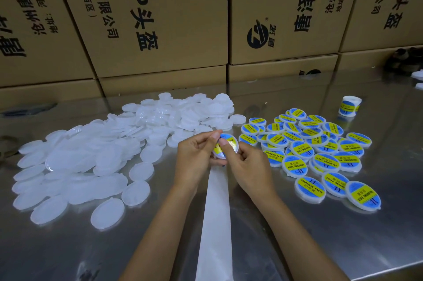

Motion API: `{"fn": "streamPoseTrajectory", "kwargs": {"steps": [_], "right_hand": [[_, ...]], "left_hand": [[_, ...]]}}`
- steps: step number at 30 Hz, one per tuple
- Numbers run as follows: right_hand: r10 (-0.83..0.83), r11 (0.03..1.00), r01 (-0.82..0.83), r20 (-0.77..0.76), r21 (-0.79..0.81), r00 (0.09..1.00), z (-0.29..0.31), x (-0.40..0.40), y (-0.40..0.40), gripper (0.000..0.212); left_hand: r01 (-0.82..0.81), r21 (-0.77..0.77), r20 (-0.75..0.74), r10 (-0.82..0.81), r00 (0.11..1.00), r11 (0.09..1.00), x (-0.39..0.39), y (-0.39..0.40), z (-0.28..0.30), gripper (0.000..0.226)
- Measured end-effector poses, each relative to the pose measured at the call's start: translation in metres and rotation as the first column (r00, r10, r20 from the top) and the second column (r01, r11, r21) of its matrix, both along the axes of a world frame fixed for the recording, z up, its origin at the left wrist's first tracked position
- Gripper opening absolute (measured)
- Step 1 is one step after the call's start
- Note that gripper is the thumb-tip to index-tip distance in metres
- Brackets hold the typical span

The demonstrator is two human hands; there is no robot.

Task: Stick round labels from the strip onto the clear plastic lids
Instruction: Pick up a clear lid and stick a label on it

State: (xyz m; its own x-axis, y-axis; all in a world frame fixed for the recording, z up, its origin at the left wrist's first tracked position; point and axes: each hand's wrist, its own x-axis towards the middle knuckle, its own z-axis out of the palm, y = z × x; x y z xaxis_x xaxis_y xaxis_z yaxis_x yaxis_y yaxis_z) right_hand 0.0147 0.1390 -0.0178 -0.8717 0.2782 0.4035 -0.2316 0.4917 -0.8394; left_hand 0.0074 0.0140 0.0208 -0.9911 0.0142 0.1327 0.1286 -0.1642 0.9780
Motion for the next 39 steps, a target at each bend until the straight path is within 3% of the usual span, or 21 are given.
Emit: {"fn": "streamPoseTrajectory", "kwargs": {"steps": [4, 13, 19, 25, 30, 39], "right_hand": [[-0.083, 0.996, 0.084, -0.023, 0.022, 0.996, 0.0006, 0.0004, 0.0016, 0.062], [-0.103, 0.995, 0.104, -0.051, 0.009, 0.993, 0.001, -0.001, 0.0062, 0.057], [0.037, 0.992, -0.048, -0.088, -0.119, 0.995, 0.0008, -0.001, 0.0022, 0.053], [0.115, 0.993, -0.116, -0.032, -0.022, 0.993, 0.0016, 0.002, -0.0031, 0.055], [0.012, 0.997, -0.011, -0.022, 0.073, 1.0, 0.0003, 0.0005, 0.0023, 0.057], [-0.044, 0.998, 0.043, -0.016, -0.036, 0.999, 0.0, -0.0014, 0.0038, 0.049]], "left_hand": [[0.032, -0.087, -0.042, -0.036, 0.998, 0.996, -0.001, -0.0035, 0.0013, 0.017], [0.215, -0.138, -0.066, -0.226, 0.972, 0.967, -0.0002, -0.0028, -0.0012, 0.043], [0.044, -0.102, -0.095, -0.054, 0.994, 0.994, -0.0004, -0.0048, 0.0014, 0.027], [-0.05, -0.062, -0.101, 0.044, 0.994, 0.997, 0.0, -0.0065, 0.0019, 0.01], [0.029, -0.116, -0.13, -0.044, 0.991, 0.993, 0.0009, -0.0024, 0.003, 0.02], [0.201, -0.232, -0.139, -0.237, 0.962, 0.952, -0.0014, -0.0027, -0.0014, 0.04]]}}
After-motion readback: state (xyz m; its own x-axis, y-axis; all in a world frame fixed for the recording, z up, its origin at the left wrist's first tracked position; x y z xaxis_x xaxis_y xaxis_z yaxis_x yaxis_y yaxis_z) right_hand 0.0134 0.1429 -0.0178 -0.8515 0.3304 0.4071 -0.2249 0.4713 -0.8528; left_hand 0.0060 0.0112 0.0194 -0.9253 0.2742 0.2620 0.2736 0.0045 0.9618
